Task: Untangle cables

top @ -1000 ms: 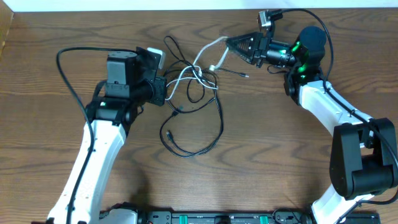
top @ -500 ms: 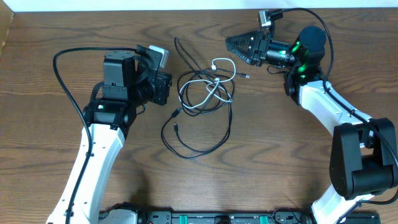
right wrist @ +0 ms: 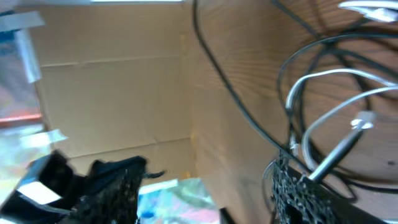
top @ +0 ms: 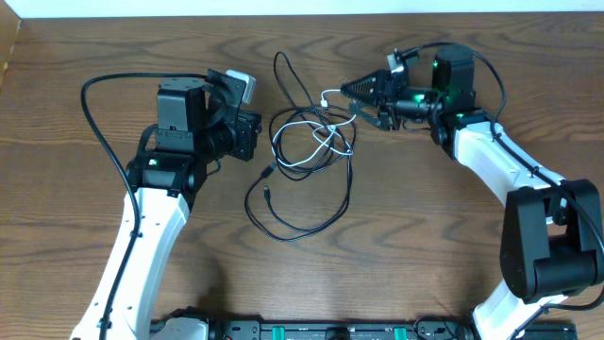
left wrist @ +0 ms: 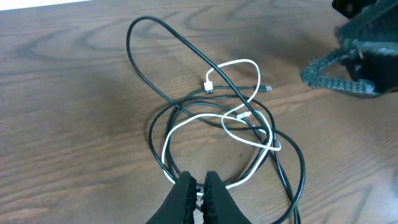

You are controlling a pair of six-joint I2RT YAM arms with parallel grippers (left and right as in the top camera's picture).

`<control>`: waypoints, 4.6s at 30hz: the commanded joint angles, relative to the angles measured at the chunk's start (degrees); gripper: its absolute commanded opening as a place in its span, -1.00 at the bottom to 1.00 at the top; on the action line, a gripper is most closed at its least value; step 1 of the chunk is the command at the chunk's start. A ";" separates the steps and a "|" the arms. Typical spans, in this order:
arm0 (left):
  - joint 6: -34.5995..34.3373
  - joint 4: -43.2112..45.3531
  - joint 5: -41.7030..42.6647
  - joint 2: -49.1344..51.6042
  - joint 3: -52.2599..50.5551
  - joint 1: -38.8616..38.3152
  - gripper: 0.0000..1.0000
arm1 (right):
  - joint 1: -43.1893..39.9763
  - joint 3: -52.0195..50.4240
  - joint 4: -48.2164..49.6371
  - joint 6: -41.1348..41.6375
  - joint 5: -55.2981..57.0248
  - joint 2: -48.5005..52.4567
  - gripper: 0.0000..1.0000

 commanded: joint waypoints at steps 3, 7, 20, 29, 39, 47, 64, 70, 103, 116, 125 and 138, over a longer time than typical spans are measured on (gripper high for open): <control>-0.04 0.02 0.76 0.22 0.46 0.13 -0.85 | 3.30 0.28 -0.48 -6.10 2.75 0.15 0.31; -0.07 -0.39 0.76 1.22 0.46 0.13 -0.85 | 6.43 0.28 -0.44 -6.12 4.87 0.15 0.31; 0.20 -0.59 0.22 2.43 0.46 0.15 -0.85 | 17.18 0.28 -18.93 -10.99 22.47 0.17 0.20; 0.17 -0.59 -1.22 2.43 0.46 0.15 -0.85 | 17.07 0.28 -22.18 -10.88 19.58 0.17 0.21; 0.17 -0.59 -1.22 2.45 0.46 0.15 -0.84 | 18.56 0.28 -33.09 -10.97 33.75 0.20 0.47; 0.15 -0.59 -1.22 2.45 0.46 0.15 -0.25 | 22.08 0.22 -32.72 -7.93 45.94 0.28 0.55; 0.17 -0.61 -1.22 2.43 0.46 0.15 0.71 | 25.00 0.17 -26.97 -2.36 49.29 7.34 -0.28; 0.17 -0.61 -1.22 2.43 0.46 0.15 0.71 | 24.48 0.17 -27.04 -2.38 48.35 7.32 -0.98; 0.15 -2.16 -1.20 2.45 0.46 0.15 0.72 | -3.23 0.31 0.50 -1.49 23.65 -35.87 -0.97; 0.13 -1.11 10.08 2.82 0.46 0.07 0.91 | -7.17 0.28 0.35 0.42 22.45 -37.57 -0.97; -0.94 7.34 16.37 8.17 0.46 -3.89 0.91 | -4.22 0.28 -2.45 0.17 17.64 -37.48 -0.98; 18.14 14.14 29.16 9.53 0.46 -7.30 0.95 | -3.06 0.28 -4.33 0.70 8.04 -37.46 -0.98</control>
